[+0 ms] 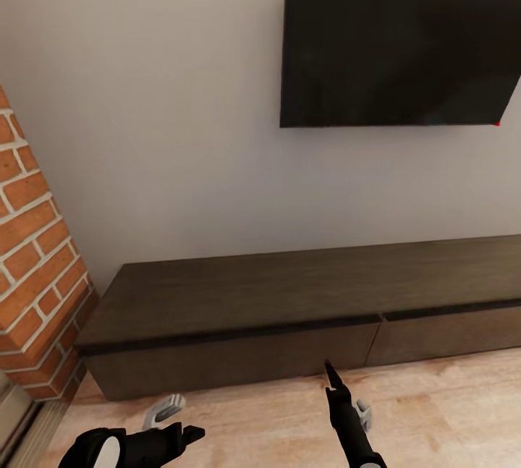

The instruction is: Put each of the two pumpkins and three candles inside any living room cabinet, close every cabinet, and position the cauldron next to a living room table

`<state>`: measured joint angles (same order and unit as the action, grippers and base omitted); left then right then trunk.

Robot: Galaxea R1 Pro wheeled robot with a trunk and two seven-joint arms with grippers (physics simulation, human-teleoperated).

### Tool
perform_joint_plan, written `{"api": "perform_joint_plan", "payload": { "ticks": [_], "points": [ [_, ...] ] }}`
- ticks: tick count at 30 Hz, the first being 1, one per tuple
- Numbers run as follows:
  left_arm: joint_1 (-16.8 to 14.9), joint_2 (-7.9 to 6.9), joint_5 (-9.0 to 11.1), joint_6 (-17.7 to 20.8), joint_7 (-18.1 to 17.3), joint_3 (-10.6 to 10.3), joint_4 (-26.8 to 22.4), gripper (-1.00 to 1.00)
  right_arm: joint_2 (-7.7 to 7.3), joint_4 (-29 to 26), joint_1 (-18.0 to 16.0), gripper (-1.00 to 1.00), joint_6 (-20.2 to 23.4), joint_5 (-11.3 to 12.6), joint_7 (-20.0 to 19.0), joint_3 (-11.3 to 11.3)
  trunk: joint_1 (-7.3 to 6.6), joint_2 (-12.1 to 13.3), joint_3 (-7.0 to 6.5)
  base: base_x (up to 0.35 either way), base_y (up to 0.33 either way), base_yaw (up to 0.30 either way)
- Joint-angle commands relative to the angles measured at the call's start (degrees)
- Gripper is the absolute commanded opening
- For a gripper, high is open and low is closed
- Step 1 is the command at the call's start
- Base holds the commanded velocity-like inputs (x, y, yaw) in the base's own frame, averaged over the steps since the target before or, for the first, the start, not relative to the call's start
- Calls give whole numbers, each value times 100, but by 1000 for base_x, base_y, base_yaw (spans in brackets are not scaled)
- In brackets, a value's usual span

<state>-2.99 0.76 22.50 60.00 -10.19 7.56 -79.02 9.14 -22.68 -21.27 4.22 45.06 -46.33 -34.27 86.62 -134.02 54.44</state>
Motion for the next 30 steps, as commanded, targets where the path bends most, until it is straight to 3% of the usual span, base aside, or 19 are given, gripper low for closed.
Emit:
{"api": "perform_joint_plan", "payload": {
  "ticks": [1, 8, 16, 22, 26, 29, 30],
  "points": [
    [0, 1, 0, 0, 0, 0, -2, 100, 0, 0, 0, 100, 0, 1, 1, 0, 0, 0, 0, 327, 0, 0],
    [0, -1, 0, 0, 0, -1, 0, 100, 0, 0, 0, 100, 0, 2, 1, -1, 0, 0, 0, 269, 0, 0],
    [0, 2, 0, 0, 0, 8, -6, 100, 0, 0, 0, 100, 0, 3, 10, -1, 0, 0, 0, 28, 0, 0],
    [0, -5, 0, 0, 0, 8, -5, 100, 0, -1, 0, 100, 4, 3, 10, -1, 132, -241, 108, 1, 0, 0],
    [0, -6, 4, 0, 0, 8, -21, 100, 0, -1, 0, 100, 9, 3, 10, -1, 132, -241, 108, 0, 0, 0],
    [0, -43, 111, 0, -69, 10, -48, 100, 0, 0, 0, 100, 28, 3, 10, -1, 132, -241, 108, 0, 0, 0],
    [0, -118, 253, 0, -143, 8, -54, 100, 0, 0, 0, 100, 45, 3, 10, -1, 132, -241, 108, 6, 0, 0]
  ]
}}
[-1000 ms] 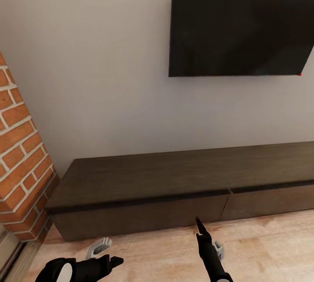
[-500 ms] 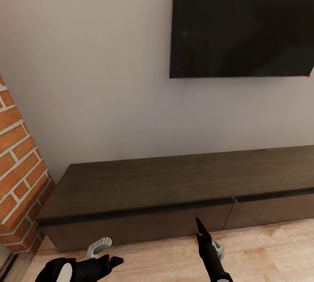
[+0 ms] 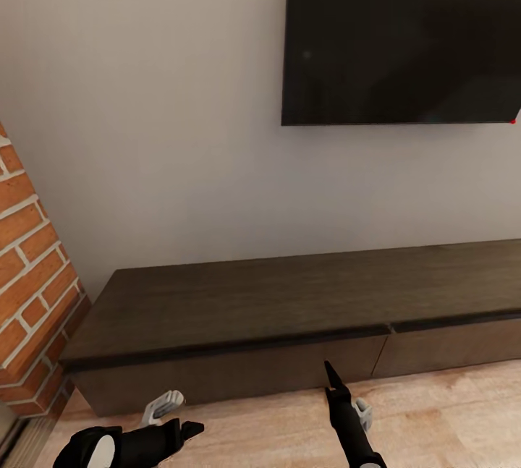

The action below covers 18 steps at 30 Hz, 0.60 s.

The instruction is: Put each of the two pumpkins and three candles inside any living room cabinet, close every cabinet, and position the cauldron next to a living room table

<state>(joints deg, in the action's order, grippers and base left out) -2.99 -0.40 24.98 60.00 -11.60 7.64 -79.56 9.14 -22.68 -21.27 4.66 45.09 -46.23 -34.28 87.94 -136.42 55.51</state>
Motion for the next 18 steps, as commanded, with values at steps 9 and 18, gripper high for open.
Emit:
{"api": "perform_joint_plan", "payload": {
  "ticks": [9, 18],
  "points": [
    [0, -870, 1598, 0, -300, -143, -14, 100, 0, -8, 0, 100, 127, 148, -15, 0, 0, 0, 0, 143, 0, 0],
    [0, -910, 1715, 0, -310, -166, -14, 100, 5, -8, 0, 100, 131, 175, -12, 0, 0, 0, 0, 87, 0, 0]
  ]
}}
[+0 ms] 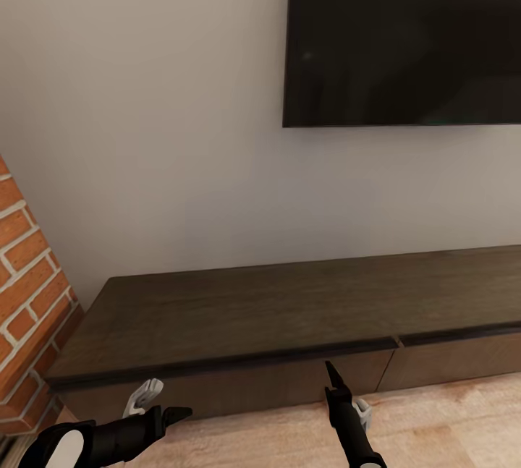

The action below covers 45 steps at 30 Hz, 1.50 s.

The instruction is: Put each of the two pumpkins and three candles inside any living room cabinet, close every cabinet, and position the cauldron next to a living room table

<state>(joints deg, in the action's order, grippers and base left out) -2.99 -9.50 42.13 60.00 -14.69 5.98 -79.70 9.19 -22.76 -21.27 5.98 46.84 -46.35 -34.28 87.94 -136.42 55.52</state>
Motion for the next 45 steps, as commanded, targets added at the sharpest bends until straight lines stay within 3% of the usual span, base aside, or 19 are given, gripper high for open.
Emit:
{"api": "perform_joint_plan", "payload": {
  "ticks": [1, 11, 19, 45],
  "points": [
    [0, 0, 1, 0, -1, 0, 1, 100, 1, 0, 0, 100, 0, 0, 1, 0, 0, 0, 0, 27, 0, 0],
    [0, -5, 4, 0, -5, 7, -2, 100, 4, 4, 0, 100, 0, 1, 3, 0, 0, 0, 0, 90, 0, 0],
    [0, -3, 5, 0, -7, 8, -2, 100, 4, 2, 0, 100, 0, 1, 3, 0, 176, -321, 144, 4, 0, 0],
    [0, 5, 5, 0, -7, -1, -2, 100, 4, 7, 0, 100, 0, 18, 34, 0, 176, -321, 144, 58, 0, 0]
  ]
}}
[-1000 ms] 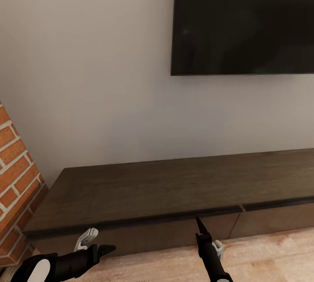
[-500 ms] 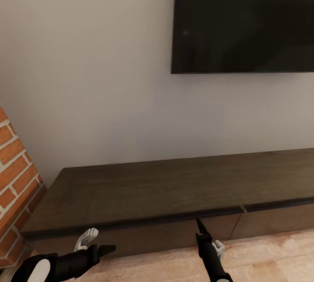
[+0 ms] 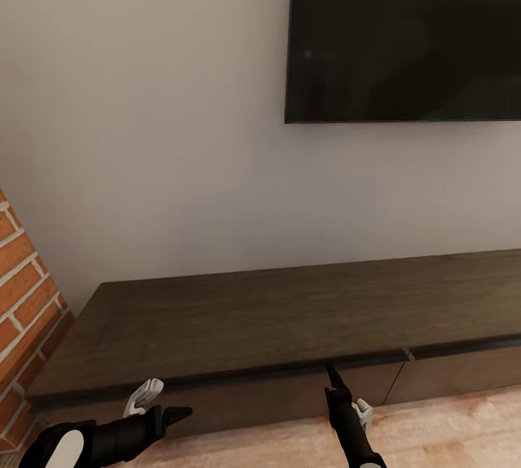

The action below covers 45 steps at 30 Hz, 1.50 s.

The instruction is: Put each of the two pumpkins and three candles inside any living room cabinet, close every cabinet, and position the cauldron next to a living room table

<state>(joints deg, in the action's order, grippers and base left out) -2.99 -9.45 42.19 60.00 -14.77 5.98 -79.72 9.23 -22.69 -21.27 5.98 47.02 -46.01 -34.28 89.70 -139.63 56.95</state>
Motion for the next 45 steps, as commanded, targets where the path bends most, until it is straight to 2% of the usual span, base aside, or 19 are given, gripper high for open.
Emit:
{"api": "perform_joint_plan", "payload": {
  "ticks": [1, 11, 14, 45],
  "points": [
    [0, 2, 0, 0, 0, 0, 0, 100, 0, 0, 0, 100, 0, 0, 1, 0, 0, 0, 0, 16, 0, 0],
    [0, -4, 0, 0, 0, 5, -7, 100, 0, 1, 0, 100, 0, 0, 7, 0, 0, 0, 0, 3, 0, 0],
    [0, -1, 0, 0, 0, 2, -8, 100, 0, 0, 0, 100, 0, 0, 7, 0, 66, -120, 54, 0, 0, 0],
    [0, 12, 0, 0, 0, 0, -8, 100, 23, -3, 0, 100, -18, 0, 14, 0, 66, -120, 54, 30, 3, 0]
  ]
}}
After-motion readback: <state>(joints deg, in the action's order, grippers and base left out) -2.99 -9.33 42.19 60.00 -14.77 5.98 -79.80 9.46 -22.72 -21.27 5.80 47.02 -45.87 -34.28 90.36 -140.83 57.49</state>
